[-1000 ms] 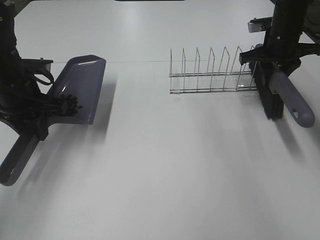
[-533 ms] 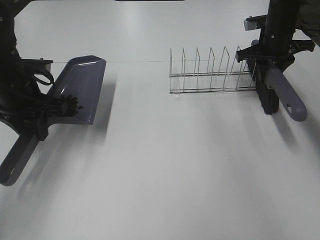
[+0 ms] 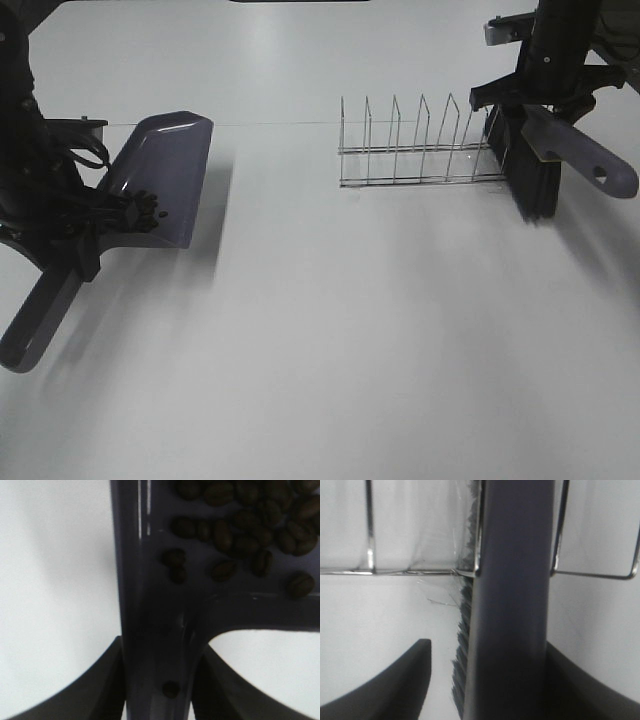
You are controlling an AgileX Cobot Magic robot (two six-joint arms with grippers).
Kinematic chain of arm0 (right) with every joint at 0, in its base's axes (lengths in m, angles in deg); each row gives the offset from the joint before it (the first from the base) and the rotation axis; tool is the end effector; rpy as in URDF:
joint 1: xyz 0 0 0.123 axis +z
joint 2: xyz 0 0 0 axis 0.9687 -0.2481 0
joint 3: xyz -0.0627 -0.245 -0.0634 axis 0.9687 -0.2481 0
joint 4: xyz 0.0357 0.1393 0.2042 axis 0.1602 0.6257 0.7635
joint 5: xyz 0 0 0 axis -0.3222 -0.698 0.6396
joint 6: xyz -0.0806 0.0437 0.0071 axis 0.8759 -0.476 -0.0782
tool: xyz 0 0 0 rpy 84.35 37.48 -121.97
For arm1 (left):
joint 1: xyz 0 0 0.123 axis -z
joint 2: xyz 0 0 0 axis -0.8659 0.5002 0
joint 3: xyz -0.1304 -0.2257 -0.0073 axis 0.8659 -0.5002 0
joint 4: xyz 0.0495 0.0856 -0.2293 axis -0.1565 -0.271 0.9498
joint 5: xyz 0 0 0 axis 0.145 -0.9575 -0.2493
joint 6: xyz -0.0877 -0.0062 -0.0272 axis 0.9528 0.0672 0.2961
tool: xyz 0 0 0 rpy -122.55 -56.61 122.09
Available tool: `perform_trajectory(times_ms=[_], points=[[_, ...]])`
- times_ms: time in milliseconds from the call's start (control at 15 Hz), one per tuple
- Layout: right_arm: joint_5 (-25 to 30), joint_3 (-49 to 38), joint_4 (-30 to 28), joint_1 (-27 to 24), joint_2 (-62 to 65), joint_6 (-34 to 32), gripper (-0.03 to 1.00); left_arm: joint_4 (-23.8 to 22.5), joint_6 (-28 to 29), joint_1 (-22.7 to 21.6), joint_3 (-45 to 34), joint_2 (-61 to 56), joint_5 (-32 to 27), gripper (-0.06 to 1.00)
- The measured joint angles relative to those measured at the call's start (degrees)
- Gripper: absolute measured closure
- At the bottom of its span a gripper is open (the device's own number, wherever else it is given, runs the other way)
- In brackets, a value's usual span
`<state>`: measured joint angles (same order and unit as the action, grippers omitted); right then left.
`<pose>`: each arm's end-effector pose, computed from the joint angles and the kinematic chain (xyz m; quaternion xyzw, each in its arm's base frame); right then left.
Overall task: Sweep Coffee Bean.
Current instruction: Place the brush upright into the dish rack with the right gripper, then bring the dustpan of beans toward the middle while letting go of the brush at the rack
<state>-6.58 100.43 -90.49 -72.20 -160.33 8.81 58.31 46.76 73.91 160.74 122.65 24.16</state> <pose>0.4799 0.0159 0.1559 -0.0167 0.9942 -0.0666 0.0825 0.3370 -0.0914 0.1353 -0.0733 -0.9961 0.0365 0.0315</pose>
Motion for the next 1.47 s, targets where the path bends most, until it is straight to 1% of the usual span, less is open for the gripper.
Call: perform_trajectory(times_ms=[67, 133, 400, 533, 600, 867, 1000, 1133, 1200, 1267, 1333, 1467], points=[[-0.4, 0.0, 0.6, 0.1, 0.8, 0.2, 0.43, 0.0, 0.0, 0.0, 0.0, 0.0, 0.0, 0.61], [-0.4, 0.0, 1.0, 0.1, 1.7, 0.3, 0.41, 0.0, 0.0, 0.0, 0.0, 0.0, 0.0, 0.61], [-0.5, 0.0, 1.8, 0.1, 5.2, 1.0, 0.40, 0.0, 0.0, 0.0, 0.0, 0.0, -0.1, 0.61], [-0.5, 0.0, 3.2, 0.1, 8.4, 1.1, 0.40, 0.0, 0.0, 0.0, 0.0, 0.0, -0.1, 0.61], [-0.7, 0.0, 5.2, 0.1, 12.4, 1.2, 0.39, 0.2, 0.5, 0.0, 0.0, 0.0, 0.0, 0.61], [-0.9, -0.4, 6.9, 0.1, 20.0, 1.6, 0.39, 0.5, 1.7, 0.0, 0.0, 0.0, 0.6, 0.61], [-0.9, -4.6, 8.0, 0.1, 25.6, 2.2, 0.39, 0.7, 2.5, 0.0, 0.0, 0.9, 2.0, 0.61], [-0.9, -11.7, 8.5, 0.1, 31.2, 3.7, 0.39, 1.0, 2.6, 0.0, 0.0, 3.4, 2.3, 0.61], [-0.9, -13.8, 8.5, 0.1, 32.7, 4.4, 0.39, 1.0, 2.6, 0.0, 0.0, 4.1, 2.4, 0.61], [-0.9, -17.5, 8.5, 0.1, 35.6, 5.0, 0.39, 1.0, 2.6, 0.0, 0.0, 5.6, 2.5, 0.61], [-0.9, -24.4, 8.5, 0.1, 40.9, 6.1, 0.39, 1.1, 2.6, 0.0, -0.1, 7.7, 3.4, 0.61], [-0.9, -29.2, 8.5, 0.1, 45.4, 6.2, 0.39, 1.1, 2.6, 0.0, -0.1, 8.7, 5.3, 0.61]])
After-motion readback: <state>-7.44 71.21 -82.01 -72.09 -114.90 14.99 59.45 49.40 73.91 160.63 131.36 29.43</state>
